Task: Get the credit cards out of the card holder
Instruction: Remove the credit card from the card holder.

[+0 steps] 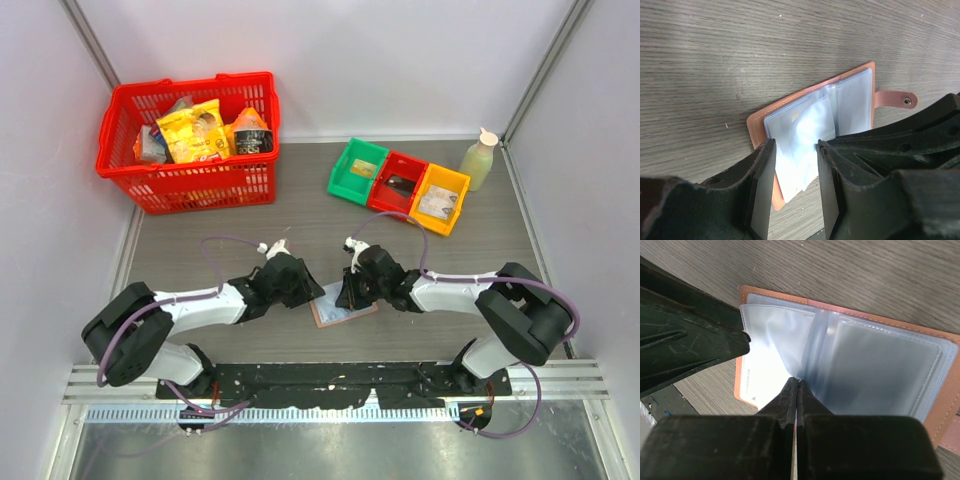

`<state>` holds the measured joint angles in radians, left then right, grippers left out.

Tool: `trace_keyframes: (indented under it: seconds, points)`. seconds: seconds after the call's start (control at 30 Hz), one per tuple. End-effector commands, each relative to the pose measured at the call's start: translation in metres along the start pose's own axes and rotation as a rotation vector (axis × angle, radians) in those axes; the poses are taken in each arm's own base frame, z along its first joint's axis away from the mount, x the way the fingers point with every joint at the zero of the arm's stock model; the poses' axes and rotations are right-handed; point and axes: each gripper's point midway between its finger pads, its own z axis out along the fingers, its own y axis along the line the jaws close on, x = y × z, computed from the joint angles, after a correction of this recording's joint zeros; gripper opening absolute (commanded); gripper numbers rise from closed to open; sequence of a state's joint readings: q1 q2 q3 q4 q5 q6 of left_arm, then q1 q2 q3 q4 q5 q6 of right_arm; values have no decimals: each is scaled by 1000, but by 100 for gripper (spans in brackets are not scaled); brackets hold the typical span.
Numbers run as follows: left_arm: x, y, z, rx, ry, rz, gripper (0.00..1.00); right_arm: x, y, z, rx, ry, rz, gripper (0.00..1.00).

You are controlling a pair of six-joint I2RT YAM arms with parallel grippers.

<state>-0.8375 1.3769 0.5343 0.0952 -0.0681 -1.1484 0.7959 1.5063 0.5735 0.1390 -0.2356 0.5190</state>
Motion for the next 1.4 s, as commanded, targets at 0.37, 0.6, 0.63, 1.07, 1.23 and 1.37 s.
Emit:
trace_keyframes:
  seconds: [0.37,0.6,0.63,1.07,1.23,1.37]
  points:
    - [-2,-26,12,95,-1,2,35,24,-13,2,33,67,13,1]
    - [6,-40,11,146,18,3,33,20,-9,1,15,54,10,1]
    - [5,-39,10,135,13,11,33,21,-10,1,18,53,12,1]
    - [-9,-34,-3,85,-57,78,37,20,-10,0,17,49,11,1]
    - [-8,-24,2,44,-54,68,39,19,-9,-1,15,45,7,1]
    - [-11,-19,2,19,-75,67,43,19,-9,-1,15,43,9,1]
